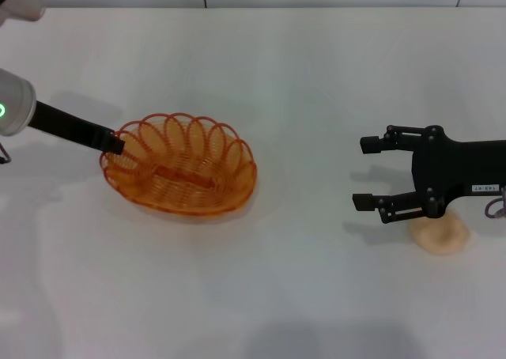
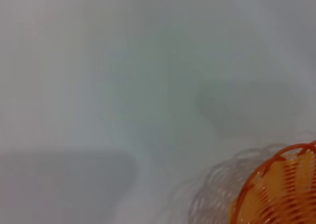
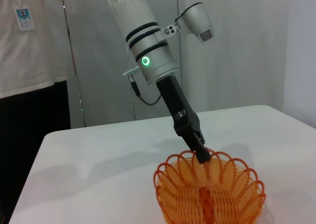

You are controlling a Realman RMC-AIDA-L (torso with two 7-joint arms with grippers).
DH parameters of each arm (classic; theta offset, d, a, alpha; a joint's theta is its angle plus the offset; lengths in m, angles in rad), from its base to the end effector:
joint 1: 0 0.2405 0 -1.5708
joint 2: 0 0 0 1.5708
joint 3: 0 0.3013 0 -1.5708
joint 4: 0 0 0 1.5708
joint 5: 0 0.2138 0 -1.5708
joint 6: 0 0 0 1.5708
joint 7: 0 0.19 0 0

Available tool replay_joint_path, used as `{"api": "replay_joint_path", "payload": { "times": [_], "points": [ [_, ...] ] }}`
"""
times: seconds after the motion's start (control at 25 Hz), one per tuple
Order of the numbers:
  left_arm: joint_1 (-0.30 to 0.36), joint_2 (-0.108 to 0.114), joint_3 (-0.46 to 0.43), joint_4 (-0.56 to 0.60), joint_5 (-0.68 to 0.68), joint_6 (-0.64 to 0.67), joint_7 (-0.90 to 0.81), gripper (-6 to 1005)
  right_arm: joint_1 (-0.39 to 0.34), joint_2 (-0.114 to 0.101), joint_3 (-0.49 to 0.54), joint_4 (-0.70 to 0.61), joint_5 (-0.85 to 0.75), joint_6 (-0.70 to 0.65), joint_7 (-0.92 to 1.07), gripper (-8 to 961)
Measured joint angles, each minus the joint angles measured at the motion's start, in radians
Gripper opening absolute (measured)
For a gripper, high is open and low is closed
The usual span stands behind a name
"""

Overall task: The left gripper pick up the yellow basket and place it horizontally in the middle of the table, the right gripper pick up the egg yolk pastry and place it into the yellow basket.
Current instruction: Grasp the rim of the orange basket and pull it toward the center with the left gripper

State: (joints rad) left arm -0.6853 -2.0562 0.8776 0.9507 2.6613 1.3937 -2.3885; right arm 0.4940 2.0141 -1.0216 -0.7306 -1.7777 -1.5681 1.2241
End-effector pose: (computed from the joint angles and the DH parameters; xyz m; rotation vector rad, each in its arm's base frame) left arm -0.3114 0.4300 -0.0296 -2.3588 -1.3099 0.2213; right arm 0.2578 0.3594 -0.0579 -2.8735 0.1819 0.6536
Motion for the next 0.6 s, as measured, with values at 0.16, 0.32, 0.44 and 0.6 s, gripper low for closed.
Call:
{"api": "replay_joint_path", "payload": {
  "times": [0.16,0.32,0.44,0.6],
  "points": [
    [-0.001,-0.001,0.000,0.004,-0.040,0.011,-0.001,67,0.000,0.000,0.000,0.002,0.000,0.004,0.000,869],
    [-0.009,0.004,-0.002,0.014,-0.099,0.058,-0.022,68,0.000,0.000,0.000,0.003,0.000,0.004,0.000,869],
    [-0.025,0.010,-0.003,0.016,-0.130,0.087,-0.085,68,0.000,0.000,0.000,0.000,0.001,0.000,0.003,869],
    [-0.058,0.006,-0.001,0.022,-0.140,0.126,-0.148,66,0.000,0.000,0.000,-0.003,0.003,0.000,0.002,869]
  ]
}}
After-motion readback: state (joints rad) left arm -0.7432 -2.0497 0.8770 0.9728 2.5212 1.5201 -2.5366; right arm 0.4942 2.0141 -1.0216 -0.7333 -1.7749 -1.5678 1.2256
